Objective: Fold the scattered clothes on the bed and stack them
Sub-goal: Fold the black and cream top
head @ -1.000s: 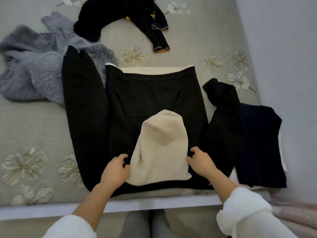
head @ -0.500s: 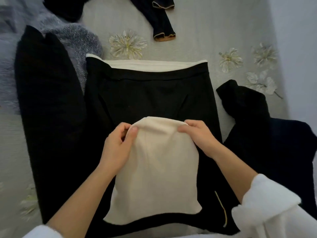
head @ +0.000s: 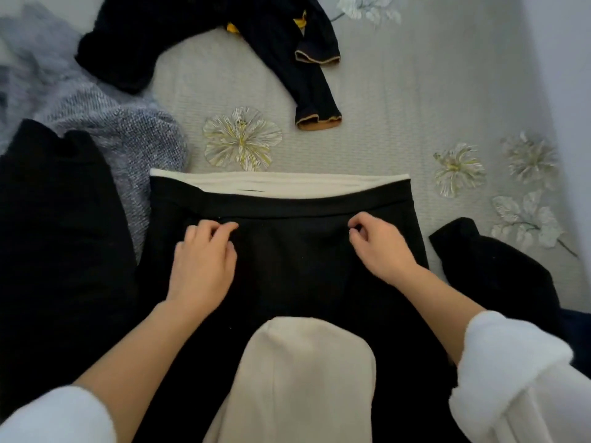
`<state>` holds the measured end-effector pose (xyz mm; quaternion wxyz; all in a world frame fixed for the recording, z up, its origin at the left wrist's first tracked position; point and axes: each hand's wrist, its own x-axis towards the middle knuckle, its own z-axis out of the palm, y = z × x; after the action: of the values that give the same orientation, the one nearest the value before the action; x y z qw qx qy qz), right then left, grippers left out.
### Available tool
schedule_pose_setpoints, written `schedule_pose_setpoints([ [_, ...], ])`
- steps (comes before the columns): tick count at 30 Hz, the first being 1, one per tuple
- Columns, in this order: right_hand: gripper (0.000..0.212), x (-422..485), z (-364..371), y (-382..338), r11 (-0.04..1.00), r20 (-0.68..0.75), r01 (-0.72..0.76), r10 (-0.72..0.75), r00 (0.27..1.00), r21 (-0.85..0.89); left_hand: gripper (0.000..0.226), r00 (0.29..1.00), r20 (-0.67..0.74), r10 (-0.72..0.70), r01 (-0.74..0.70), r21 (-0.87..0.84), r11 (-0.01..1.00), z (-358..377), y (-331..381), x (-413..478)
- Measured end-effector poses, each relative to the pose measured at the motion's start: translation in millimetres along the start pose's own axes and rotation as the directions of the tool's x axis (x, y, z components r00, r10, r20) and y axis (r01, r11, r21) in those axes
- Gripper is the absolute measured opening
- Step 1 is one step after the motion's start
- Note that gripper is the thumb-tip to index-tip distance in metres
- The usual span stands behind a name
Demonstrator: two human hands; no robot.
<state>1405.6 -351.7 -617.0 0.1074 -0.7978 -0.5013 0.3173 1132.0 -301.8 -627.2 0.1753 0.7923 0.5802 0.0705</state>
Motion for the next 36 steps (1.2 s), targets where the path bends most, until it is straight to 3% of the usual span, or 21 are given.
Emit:
schedule_pose_setpoints([
  [2, 0.033, 33, -9, -4, 0.998, -0.070, 0.023, -0.026, 0.997, -0.054, 0.042, 0.999, -0.019, -0.042, 0.043, 0.089, 0.995, -12, -8, 41],
  [6, 0.049, 72, -11, -6, 0.972, 0.024, 0.000, 0.006, 1.000, -0.233, 0.040, 0.968, 0.117, -0.221, 0.188, 0.243, 0.952, -18, -27, 95],
  [10, 0.036, 75, -4, -4, 0.888, -0.080, 0.033, -0.078, 0.994, -0.459, 0.035, 0.975, 0.107, -0.197, 0.156, 0.307, 0.939, -12, -37, 96],
  [15, 0.026, 70, -10, 3, 0.883, -0.002, 0.104, -0.117, 0.993, -0.457, 0.031, 0.937, 0.271, -0.219, 0.147, 0.262, 0.954, -21, -43, 93],
  [17, 0.022, 72, -18, 4, 0.908, -0.035, 0.110, -0.136, 0.990, -0.405, 0.025, 0.961, 0.195, -0.196, 0.173, 0.128, 0.977, -29, -38, 93],
  [21, 0.018, 72, -31, 1, 0.990, -0.369, 0.087, -0.123, 0.921, -0.112, 0.017, 0.981, -0.106, -0.163, 0.145, -0.162, 0.976, -39, -25, 100],
  [26, 0.016, 87, -23, -5, 0.999, -0.404, -0.025, 0.036, 0.914, 0.034, 0.012, 0.960, -0.111, -0.256, 0.212, -0.307, 0.928, -12, -17, 121],
  [32, 0.012, 110, -27, -18, 0.971, -0.586, -0.005, 0.148, 0.797, 0.239, 0.020, 0.908, -0.329, -0.257, 0.108, -0.410, 0.906, -19, -10, 141],
  [34, 0.017, 117, -21, -19, 0.952, -0.563, 0.005, 0.176, 0.808, 0.305, 0.012, 0.925, -0.302, -0.232, 0.072, -0.457, 0.886, -8, -12, 149],
  [36, 0.046, 122, -6, -10, 0.981, -0.418, -0.064, 0.136, 0.898, 0.182, 0.050, 0.990, -0.100, -0.099, 0.059, -0.342, 0.938, 16, -13, 150],
])
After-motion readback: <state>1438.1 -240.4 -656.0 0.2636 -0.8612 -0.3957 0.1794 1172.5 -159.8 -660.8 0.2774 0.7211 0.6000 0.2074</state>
